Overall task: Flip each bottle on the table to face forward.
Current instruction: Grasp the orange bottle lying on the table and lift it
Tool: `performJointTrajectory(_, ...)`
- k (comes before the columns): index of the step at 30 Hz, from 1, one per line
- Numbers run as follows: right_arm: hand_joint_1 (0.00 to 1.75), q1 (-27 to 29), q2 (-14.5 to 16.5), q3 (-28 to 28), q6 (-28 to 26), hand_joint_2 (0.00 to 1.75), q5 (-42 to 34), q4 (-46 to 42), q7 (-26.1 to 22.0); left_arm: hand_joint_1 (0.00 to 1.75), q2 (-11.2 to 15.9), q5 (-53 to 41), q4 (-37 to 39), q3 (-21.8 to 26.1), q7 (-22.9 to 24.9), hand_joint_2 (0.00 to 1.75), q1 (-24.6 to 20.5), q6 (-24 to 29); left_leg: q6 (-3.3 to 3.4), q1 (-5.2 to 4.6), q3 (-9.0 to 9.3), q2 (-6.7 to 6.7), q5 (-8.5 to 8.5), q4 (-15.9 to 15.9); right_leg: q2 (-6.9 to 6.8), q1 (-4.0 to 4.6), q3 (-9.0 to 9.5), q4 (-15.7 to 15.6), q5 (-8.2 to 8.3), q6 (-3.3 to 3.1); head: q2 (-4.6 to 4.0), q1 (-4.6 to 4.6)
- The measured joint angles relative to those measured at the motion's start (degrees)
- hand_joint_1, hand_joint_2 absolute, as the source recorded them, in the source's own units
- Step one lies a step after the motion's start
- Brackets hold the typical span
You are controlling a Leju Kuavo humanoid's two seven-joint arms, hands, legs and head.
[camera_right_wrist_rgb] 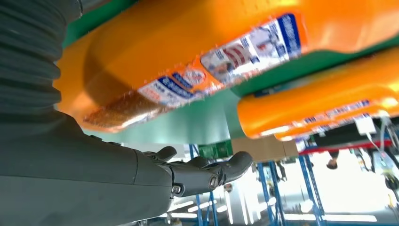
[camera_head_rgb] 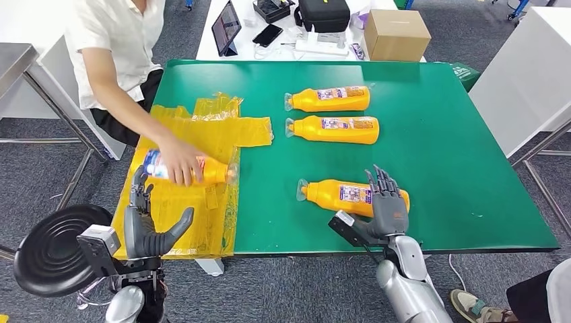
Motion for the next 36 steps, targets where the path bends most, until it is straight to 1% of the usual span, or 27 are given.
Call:
performJointTrajectory(7, 0.00, -2.09, 0.03, 0.08, 1.98, 1.75, -0.61, 5.18, 0.02, 0.00, -0.02, -0.26, 0.63, -1.12, 0.11, 1.75, -0.33, 0.54, 0.00, 0.00, 0.00, 0.01, 0.00, 0.01, 0.00, 0.01, 0.00, 0.00, 0.02, 0.03, 0.00, -0.02)
performJointTrajectory(11, 0.00, -2.63, -0.20, 0.57, 3.52, 1.75, -0.67, 6.30, 0.58, 0.00, 0.00, -0.86, 0.62, -2.06, 0.30, 1.75, -0.36, 0.73, -0.01, 0.01, 0.02, 0.02, -0.02, 0.00, 0.00, 0.01, 0.00, 0.00, 0.01, 0.02, 0.00, -0.02)
performJointTrajectory(16, 0.00, -2.97, -0.71, 1.26, 4.15, 1.75, -0.23, 6.97, 1.77, 0.00, 0.12, -1.31, 0.59, -2.96, 0.39, 1.75, -0.30, 0.79, 0.00, 0.00, 0.06, 0.00, -0.01, 0.00, 0.00, 0.00, 0.05, 0.00, 0.00, 0.01, 0.00, -0.01)
performJointTrajectory(18, 0.00, -3.12, -0.92, 1.55, 4.29, 1.75, 0.90, 7.17, 3.22, 0.00, 0.14, -1.42, 0.59, -3.07, 0.47, 1.75, -0.29, 0.83, 0.00, 0.00, 0.11, 0.00, -0.01, 0.00, 0.00, 0.00, 0.08, -0.01, 0.00, 0.01, 0.00, -0.01)
performJointTrajectory(20, 0.00, -3.40, -1.21, 1.96, 4.46, 1.75, 2.77, 7.38, 5.76, 0.00, 0.15, -1.66, 0.58, -3.20, 0.67, 1.75, -0.27, 0.89, 0.00, 0.00, 0.17, 0.00, -0.01, 0.00, 0.00, 0.00, 0.14, -0.01, 0.01, 0.01, 0.00, -0.01)
performJointTrajectory(25, 0.00, -4.43, -2.16, 3.35, 5.74, 1.75, 9.30, 7.81, 14.06, 0.00, 0.15, -2.82, 0.17, -3.39, 1.94, 1.75, 0.21, 0.68, 0.00, -0.01, 0.42, 0.00, -0.02, 0.00, 0.00, 0.00, 0.33, -0.04, -0.01, 0.01, 0.00, -0.01)
performJointTrajectory(28, 0.00, -4.84, -2.69, 4.43, 7.88, 1.75, 12.96, 7.74, 18.18, 0.00, 0.15, -3.18, -0.48, -3.54, 2.72, 1.75, 0.57, 0.11, -0.01, 0.00, 0.59, 0.01, -0.05, 0.00, 0.01, 0.00, 0.37, -0.05, -0.02, -0.01, 0.00, -0.01)
performJointTrajectory(31, 0.00, -5.00, -3.02, 5.25, 10.37, 1.75, 14.84, 7.41, 20.08, 0.00, 0.15, -3.41, -1.13, -3.85, 3.53, 1.75, 1.03, -0.66, 0.02, 0.00, 0.93, 0.01, -0.22, -0.01, 0.01, 0.01, 0.34, -0.08, -0.24, -0.03, 0.00, -0.01)
performJointTrajectory(34, 0.00, -4.98, -3.24, 5.73, 12.12, 1.75, 15.82, 6.66, 20.79, 0.00, 0.15, -3.42, -1.58, -4.24, 4.65, 1.75, 1.57, -1.61, -0.02, -0.01, 1.11, -0.03, -0.36, -0.02, 0.00, 0.01, 0.46, -0.09, -0.38, 0.02, 0.00, 0.01)
performJointTrajectory(36, 0.00, -4.99, -3.31, 5.87, 12.49, 1.75, 16.09, 6.37, 21.00, 0.00, 0.15, -3.21, -1.63, -4.38, 5.16, 1.75, 1.81, -2.19, 0.07, -0.01, 1.12, -0.02, -0.29, -0.02, 0.00, 0.00, 0.47, -0.09, -0.32, -0.03, 0.00, -0.01)
